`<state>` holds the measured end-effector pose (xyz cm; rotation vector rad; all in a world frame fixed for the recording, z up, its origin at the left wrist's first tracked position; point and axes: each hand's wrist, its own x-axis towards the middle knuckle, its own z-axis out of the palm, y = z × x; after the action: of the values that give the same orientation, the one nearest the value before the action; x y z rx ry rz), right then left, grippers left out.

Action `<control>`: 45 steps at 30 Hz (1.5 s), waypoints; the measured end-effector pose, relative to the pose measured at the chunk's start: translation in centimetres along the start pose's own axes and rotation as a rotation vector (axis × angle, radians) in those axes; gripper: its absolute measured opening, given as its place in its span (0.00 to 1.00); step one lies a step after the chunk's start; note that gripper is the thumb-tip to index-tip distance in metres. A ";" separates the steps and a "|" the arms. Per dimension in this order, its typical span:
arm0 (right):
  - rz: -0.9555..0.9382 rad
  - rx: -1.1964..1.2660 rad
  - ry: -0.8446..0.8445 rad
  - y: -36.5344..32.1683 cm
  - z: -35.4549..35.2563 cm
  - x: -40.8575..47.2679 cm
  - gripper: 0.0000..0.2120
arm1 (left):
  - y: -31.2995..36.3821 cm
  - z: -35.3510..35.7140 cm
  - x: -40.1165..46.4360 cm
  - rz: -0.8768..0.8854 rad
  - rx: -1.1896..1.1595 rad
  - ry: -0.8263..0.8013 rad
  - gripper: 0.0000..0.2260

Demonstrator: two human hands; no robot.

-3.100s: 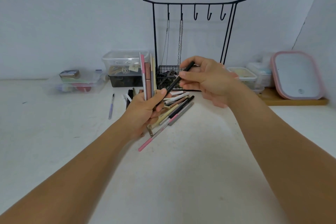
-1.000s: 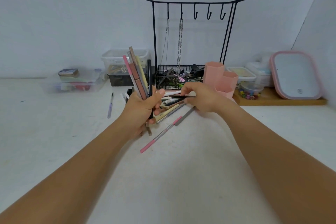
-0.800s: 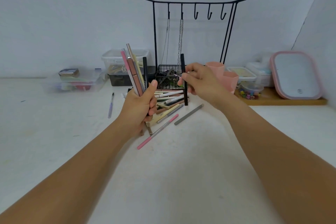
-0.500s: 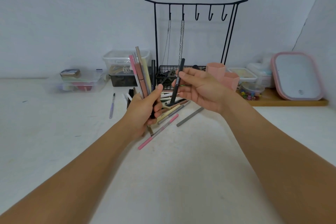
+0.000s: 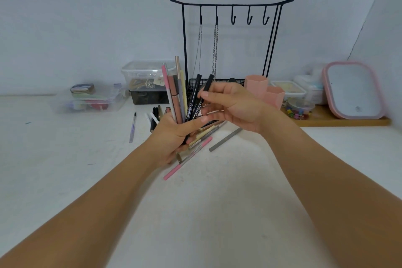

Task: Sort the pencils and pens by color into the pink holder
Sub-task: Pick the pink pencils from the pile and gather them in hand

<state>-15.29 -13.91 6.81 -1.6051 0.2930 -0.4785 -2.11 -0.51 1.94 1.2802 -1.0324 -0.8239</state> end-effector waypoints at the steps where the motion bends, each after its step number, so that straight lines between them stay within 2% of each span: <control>1: 0.006 0.009 -0.001 -0.1 0.1 0.0 0.04 | -0.1 0.0 0.0 0.005 0.006 -0.006 0.13; 8: -0.044 -0.154 0.083 0.1 0.2 0.3 0.05 | -0.2 0.1 0.2 0.000 -0.026 0.012 0.07; 10: -0.034 -0.320 0.099 0.3 -0.3 0.3 0.07 | -0.2 -0.1 0.4 -0.015 -0.085 0.059 0.08; 13: 0.051 -0.687 -0.067 0.7 -0.6 0.2 0.07 | -0.3 -0.6 0.8 -0.035 -0.183 0.138 0.14; 15: 0.103 -0.825 -0.185 1.2 -0.1 0.3 0.08 | -0.3 -0.9 1.1 -0.037 -0.183 0.186 0.16; 17: 0.091 -0.941 -0.221 1.9 0.5 0.5 0.09 | -0.4 -1.0 1.2 -0.042 -0.164 0.224 0.18; 25: 0.072 -1.044 -0.219 3.4 1.0 1.0 0.06 | -0.7 -1.1 1.3 -0.060 -0.165 0.269 0.17; 30: 0.083 -0.998 -0.255 3.4 0.6 0.9 0.06 | -0.6 -1.0 1.0 -0.060 -0.163 0.251 0.15; 37: 0.054 -0.922 -0.220 1.4 -1.2 -0.1 0.05 | -0.7 -1.3 1.3 -0.040 -0.141 0.278 0.21; 41: 0.040 -0.546 -0.084 1.1 -1.7 -0.4 0.05 | -0.7 -1.1 1.1 -0.029 -0.201 0.236 0.17; 45: 0.031 -0.389 -0.091 1.2 -0.6 -0.1 0.04 | -0.9 -0.7 1.0 0.012 -0.212 0.153 0.19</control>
<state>-15.58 -14.49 5.62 -1.9912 0.3568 -0.3362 -1.07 -1.36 1.19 1.1360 -0.8081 -0.7912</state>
